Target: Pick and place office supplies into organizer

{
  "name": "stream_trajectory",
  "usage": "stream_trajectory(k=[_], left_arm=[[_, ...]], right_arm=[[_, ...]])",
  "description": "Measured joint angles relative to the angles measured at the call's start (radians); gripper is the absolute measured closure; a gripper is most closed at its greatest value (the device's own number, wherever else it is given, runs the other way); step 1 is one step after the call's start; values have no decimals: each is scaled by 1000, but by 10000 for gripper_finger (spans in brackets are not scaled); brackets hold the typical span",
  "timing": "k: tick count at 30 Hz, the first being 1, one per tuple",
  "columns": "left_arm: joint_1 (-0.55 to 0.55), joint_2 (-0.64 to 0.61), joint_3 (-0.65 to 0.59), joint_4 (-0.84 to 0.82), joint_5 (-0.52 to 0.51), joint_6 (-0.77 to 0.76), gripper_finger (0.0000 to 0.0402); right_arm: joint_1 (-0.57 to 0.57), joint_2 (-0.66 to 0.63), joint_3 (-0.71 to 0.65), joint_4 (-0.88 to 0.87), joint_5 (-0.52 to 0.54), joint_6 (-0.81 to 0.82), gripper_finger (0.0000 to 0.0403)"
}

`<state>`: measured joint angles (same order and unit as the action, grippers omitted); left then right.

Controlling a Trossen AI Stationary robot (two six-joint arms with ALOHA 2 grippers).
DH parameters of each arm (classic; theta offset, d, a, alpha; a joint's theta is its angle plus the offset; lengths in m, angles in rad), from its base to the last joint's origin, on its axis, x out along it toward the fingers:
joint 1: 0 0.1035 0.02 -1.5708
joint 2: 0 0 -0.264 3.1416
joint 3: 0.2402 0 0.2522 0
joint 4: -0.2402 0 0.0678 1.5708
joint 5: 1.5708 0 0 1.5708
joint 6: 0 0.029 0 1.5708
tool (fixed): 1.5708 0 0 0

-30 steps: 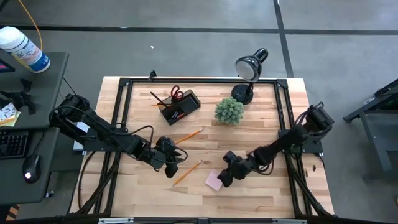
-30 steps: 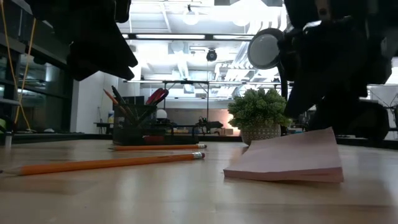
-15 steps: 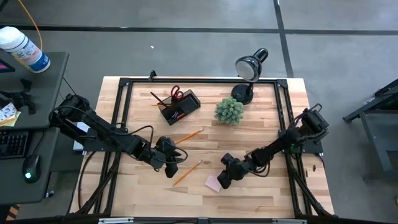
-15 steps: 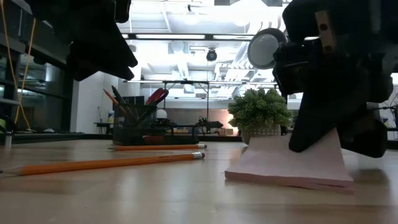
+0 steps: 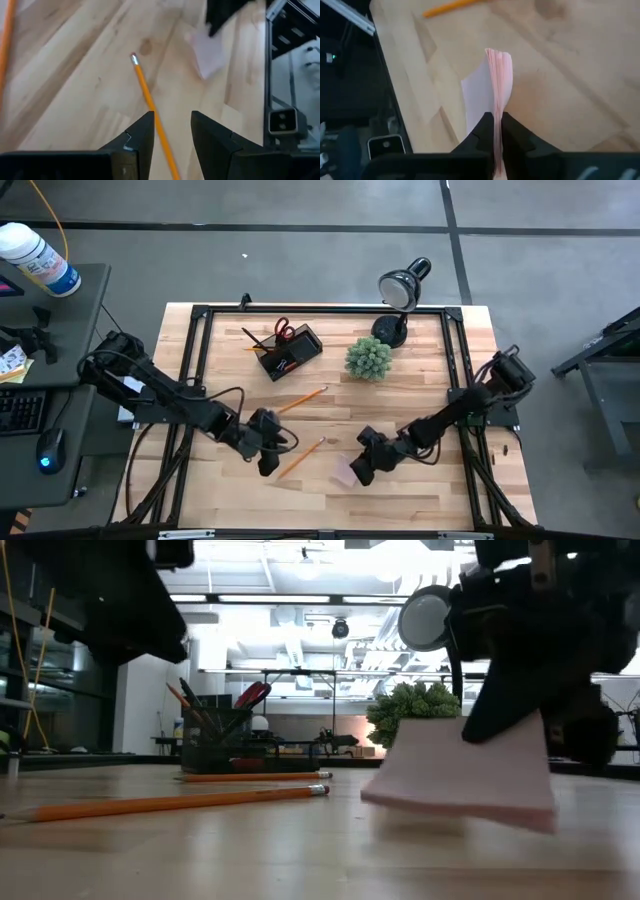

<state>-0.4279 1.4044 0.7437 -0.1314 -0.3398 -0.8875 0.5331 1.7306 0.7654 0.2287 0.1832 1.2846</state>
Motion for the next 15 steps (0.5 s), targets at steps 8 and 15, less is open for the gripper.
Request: stream_trajectory(k=[8, 15], left_arm=[[-94, 0, 0, 2, -37, -8, 284], [-167, 0, 0, 13, -95, -11, 284]], right_arm=[[-18, -85, 0, -93, 118, -44, 397], [-81, -146, 0, -110, 191, -109, 397]])
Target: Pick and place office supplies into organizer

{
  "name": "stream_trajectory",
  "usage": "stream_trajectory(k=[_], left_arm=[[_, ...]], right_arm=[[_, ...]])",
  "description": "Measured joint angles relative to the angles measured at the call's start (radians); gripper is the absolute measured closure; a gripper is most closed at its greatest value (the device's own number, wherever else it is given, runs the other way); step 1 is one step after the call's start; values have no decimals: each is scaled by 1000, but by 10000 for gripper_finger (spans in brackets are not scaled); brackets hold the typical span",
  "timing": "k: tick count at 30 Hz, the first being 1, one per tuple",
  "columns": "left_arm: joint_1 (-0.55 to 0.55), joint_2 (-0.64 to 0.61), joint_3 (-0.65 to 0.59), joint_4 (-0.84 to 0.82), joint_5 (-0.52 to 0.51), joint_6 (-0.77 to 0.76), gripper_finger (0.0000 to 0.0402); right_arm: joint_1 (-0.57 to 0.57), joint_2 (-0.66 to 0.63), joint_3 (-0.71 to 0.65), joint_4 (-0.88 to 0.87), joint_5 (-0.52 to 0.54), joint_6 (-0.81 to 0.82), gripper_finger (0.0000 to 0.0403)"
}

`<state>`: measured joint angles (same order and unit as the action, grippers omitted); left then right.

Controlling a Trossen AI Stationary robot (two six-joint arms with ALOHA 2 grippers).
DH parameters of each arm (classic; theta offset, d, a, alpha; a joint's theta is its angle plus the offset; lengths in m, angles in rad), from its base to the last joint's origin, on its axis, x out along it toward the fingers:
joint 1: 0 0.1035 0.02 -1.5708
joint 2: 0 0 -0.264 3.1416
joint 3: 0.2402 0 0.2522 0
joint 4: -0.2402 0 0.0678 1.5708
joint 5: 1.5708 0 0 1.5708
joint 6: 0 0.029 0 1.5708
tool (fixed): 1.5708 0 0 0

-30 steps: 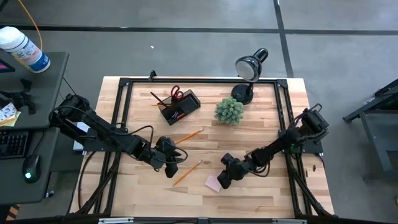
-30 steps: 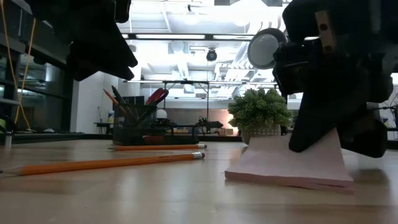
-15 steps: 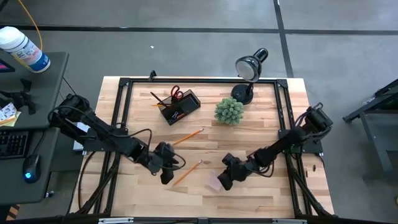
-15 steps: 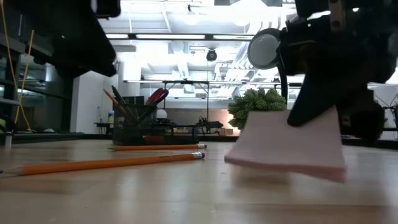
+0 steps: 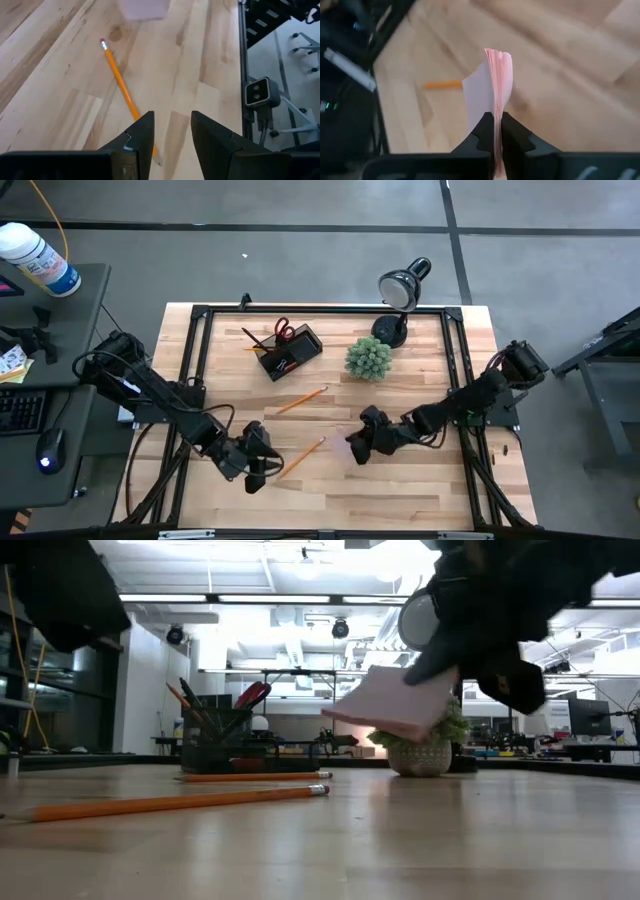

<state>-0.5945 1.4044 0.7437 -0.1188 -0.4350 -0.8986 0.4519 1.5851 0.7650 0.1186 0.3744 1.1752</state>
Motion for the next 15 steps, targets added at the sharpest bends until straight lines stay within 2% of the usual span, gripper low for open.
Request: stream_trajectory(k=[6, 11, 15], left_arm=[[-45, 0, 0, 5, -72, 0, 284], [-48, 0, 0, 3, -90, 7, 284], [-47, 0, 0, -3, -94, 28, 284]], right_arm=[[-98, -45, 0, 6, 94, -65, 397], [-212, -82, 2, 35, 91, -126, 397], [-306, -82, 77, 10, 59, -226, 397]])
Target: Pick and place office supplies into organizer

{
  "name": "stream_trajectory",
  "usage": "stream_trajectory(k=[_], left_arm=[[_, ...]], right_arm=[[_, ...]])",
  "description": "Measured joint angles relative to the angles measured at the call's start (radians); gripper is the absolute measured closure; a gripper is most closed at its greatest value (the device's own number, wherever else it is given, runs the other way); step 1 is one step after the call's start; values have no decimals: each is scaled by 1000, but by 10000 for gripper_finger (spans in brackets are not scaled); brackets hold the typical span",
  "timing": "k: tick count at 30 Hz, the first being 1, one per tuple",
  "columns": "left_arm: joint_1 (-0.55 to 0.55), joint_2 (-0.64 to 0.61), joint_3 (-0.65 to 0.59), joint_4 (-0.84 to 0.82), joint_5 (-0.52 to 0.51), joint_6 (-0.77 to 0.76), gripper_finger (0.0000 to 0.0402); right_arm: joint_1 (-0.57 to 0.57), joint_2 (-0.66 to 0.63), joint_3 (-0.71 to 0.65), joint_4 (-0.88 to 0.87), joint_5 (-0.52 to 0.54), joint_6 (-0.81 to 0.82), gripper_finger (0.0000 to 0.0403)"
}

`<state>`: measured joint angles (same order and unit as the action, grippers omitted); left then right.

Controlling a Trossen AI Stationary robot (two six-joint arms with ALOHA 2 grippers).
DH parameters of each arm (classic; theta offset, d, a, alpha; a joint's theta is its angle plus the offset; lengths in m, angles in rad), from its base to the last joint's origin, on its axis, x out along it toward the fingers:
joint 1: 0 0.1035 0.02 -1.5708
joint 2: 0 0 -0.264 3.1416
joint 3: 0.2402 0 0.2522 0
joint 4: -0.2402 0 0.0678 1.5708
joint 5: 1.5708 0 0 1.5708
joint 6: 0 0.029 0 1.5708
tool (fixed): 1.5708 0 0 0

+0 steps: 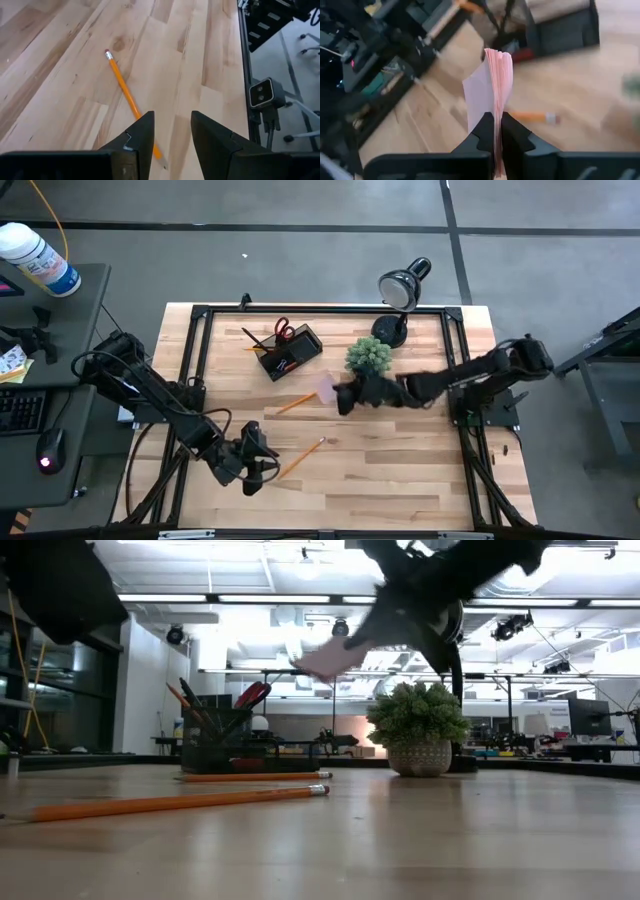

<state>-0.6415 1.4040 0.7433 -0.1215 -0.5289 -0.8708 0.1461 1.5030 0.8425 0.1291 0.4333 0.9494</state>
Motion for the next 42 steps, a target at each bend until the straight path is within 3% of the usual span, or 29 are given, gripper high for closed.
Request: stream_trajectory(k=[10, 17, 27, 34, 42], left_arm=[[0, 0, 0, -11, 1, 36, 284], [0, 0, 0, -13, 4, 83, 284], [0, 0, 0, -17, -14, 89, 284], [0, 0, 0, -16, -14, 89, 284], [0, 0, 0, -16, -14, 89, 284]], right_arm=[[-254, 136, 460, -464, -60, -288, 397], [-387, 324, 694, -653, -135, -297, 397], [-430, 569, 990, -823, -93, -305, 396], [-455, 674, 1081, -865, -110, -323, 397], [-461, 710, 1086, -821, -180, -250, 396]])
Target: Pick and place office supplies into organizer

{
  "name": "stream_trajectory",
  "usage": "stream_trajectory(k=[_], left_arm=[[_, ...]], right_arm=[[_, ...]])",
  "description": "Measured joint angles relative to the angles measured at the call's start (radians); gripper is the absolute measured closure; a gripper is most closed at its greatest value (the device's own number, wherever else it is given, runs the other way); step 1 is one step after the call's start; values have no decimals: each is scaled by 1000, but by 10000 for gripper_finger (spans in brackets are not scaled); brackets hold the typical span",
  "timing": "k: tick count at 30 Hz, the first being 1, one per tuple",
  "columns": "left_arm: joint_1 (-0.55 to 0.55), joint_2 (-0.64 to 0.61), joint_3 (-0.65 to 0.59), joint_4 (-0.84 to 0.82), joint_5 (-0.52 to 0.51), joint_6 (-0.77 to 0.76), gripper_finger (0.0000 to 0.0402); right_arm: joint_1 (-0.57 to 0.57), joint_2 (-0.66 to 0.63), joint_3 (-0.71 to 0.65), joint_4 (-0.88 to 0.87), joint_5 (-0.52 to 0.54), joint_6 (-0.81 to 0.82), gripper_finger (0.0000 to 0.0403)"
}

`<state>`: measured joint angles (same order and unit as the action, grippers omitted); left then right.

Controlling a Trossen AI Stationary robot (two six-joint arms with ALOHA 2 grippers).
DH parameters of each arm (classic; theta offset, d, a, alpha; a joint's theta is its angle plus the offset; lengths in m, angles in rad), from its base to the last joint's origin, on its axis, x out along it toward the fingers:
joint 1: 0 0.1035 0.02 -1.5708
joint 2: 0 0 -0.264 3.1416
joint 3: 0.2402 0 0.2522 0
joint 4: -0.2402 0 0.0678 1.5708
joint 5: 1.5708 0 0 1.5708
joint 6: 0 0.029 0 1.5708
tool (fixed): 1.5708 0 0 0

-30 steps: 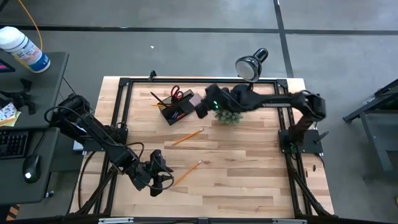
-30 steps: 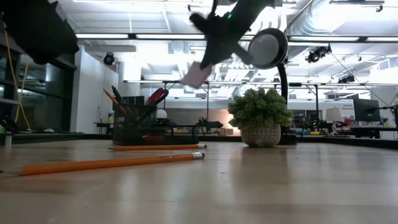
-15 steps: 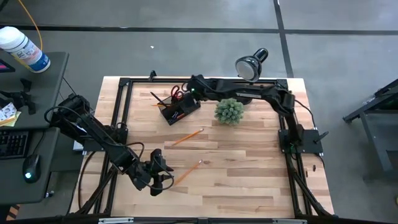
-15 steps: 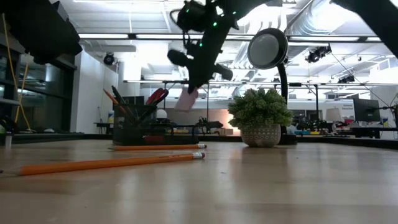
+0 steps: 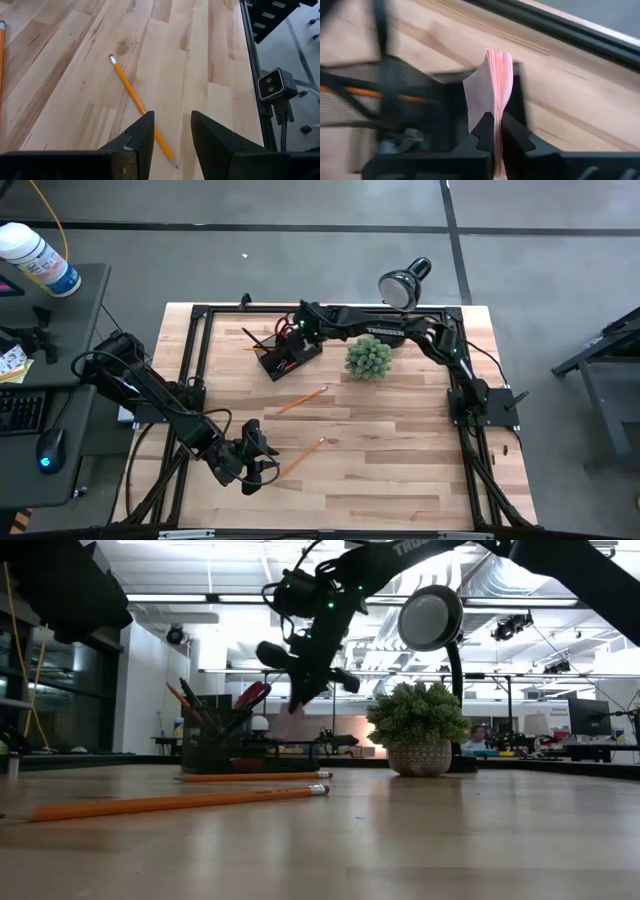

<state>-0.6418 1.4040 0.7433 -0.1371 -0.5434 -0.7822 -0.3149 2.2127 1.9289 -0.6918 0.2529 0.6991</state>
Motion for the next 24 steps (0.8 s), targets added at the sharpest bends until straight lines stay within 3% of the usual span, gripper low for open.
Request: stream_trajectory(k=[9, 24], left_arm=[[0, 0, 0, 1, -12, 0, 284], [0, 0, 0, 1, -15, -4, 284]], right_arm=[[0, 2, 0, 31, -59, 20, 361], [-9, 2, 0, 39, -97, -3, 245]])
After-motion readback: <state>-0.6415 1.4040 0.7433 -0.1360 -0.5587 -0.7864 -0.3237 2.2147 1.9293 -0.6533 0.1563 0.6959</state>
